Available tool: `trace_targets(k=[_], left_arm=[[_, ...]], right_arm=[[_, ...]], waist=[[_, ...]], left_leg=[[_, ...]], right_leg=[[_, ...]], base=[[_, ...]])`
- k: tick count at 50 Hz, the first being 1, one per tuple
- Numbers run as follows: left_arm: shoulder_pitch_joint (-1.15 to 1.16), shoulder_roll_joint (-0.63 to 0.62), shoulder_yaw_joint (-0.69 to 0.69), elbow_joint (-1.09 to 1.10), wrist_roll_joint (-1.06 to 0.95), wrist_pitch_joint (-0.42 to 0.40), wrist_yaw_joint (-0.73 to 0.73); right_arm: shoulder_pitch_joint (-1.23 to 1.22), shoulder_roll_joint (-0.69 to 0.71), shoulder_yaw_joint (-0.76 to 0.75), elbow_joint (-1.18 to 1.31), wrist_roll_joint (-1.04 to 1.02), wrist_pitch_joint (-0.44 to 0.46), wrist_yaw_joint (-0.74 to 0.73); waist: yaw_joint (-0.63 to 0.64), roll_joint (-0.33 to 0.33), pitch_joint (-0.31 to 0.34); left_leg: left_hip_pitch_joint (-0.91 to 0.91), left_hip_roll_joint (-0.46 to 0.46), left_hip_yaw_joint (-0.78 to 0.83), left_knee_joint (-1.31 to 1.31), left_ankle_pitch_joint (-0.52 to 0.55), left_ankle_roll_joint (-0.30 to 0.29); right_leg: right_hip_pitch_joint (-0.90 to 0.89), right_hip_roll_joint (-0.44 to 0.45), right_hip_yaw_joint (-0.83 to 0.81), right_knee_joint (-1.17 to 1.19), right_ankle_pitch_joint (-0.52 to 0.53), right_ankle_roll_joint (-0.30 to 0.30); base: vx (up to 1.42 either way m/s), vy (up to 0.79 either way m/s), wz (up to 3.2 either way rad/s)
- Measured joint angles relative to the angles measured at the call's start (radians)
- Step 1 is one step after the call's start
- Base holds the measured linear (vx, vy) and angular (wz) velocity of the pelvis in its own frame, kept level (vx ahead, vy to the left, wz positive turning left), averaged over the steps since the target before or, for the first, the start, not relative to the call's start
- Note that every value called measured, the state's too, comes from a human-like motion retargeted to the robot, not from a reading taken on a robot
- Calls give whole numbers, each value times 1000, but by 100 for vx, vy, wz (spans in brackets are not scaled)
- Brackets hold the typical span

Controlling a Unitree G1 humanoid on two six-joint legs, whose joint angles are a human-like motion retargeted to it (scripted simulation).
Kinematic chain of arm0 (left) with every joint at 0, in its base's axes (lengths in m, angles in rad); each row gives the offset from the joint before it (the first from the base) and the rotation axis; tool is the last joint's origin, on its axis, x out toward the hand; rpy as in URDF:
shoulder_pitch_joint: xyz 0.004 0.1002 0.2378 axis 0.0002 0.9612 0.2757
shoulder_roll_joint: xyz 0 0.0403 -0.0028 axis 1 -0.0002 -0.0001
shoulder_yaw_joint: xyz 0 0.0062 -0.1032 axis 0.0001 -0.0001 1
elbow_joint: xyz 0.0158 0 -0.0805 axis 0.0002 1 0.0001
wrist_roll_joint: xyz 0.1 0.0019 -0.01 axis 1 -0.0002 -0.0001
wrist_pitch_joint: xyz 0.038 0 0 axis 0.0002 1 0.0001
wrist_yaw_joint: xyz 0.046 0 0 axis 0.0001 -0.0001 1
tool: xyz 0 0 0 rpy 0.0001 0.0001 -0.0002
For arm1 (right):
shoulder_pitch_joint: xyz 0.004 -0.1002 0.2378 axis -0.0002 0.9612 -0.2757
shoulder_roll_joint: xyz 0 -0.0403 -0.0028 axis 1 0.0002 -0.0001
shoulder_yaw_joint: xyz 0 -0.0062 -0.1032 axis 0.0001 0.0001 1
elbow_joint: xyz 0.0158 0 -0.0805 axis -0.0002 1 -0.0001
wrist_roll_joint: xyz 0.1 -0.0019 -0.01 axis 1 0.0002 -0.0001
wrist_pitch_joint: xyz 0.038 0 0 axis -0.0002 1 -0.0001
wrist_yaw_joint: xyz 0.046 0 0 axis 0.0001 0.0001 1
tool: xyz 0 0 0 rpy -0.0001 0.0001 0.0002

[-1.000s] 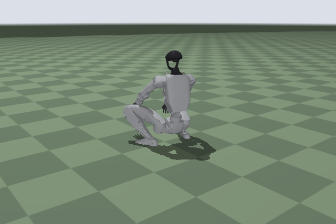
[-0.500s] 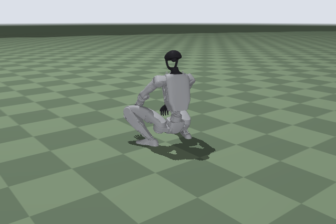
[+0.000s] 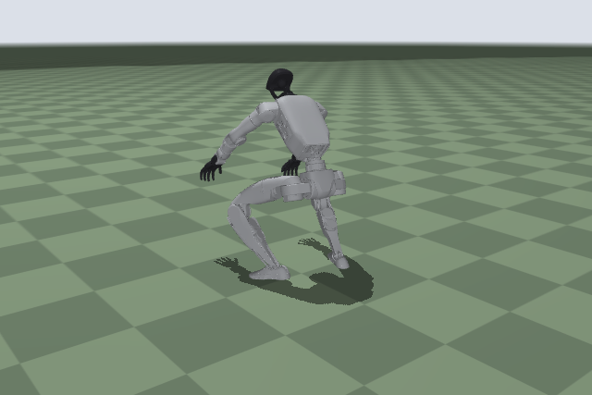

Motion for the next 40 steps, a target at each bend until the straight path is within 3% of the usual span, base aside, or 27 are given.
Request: trace_targets(k=[5,9,13,19,23,25,27,40], left_arm=[[33,64,62,-48,63,-31,-4],[35,170,53,-136,47,-50,-20],[53,238,67,-226,50,-82,20],[20,292,56,-289,-41,-99,13],[-11,278,43,-260,-74,-98,-45],[-59,279,3,-236,-72,-113,-67],[-92,247,-18,-197,-118,-111,-109],[-270,213,-145,-183,-64,-118,-171]], right_arm=[[-7,-60,-18,-1,-75,-41,-9],[-32,-63,-23,-5,-101,-43,-17],[-27,-104,-44,-58,-75,-64,-111],[-58,-152,-30,-130,-16,-70,-71],[-74,-158,-64,-129,91,-69,-16],[-103,-135,-94,-94,55,-54,-54],[-116,-143,-75,-80,-2,-52,-3],[-166,-177,-64,-54,-6,-51,57]], waist=[[-5,39,-43],[-11,32,-60],[4,39,-146],[19,15,-310],[8,19,-427],[-7,14,-457],[-9,7,-492],[41,-26,-638]], left_leg=[[336,-53,91,-381,95,-58],[642,-92,169,-727,172,-74],[907,-145,247,-1068,232,-56],[1187,-236,319,-1464,304,-23],[1269,-265,312,-1573,329,-41],[1300,-270,299,-1593,329,-69],[1329,-273,291,-1604,326,-83],[1490,-298,313,-1715,289,-94]], right_leg=[[365,-10,-138,-406,115,60],[678,23,-237,-772,242,105],[937,63,-307,-1125,362,158],[1203,102,-368,-1505,476,208],[1318,116,-418,-1638,508,227],[1370,124,-440,-1676,509,240],[1417,128,-459,-1706,510,244],[1571,141,-473,-1809,475,259]], base=[[20,1,13],[24,1,-3],[30,2,-7],[27,2,-2],[22,3,31],[19,2,37],[18,2,29],[11,-1,-3]])
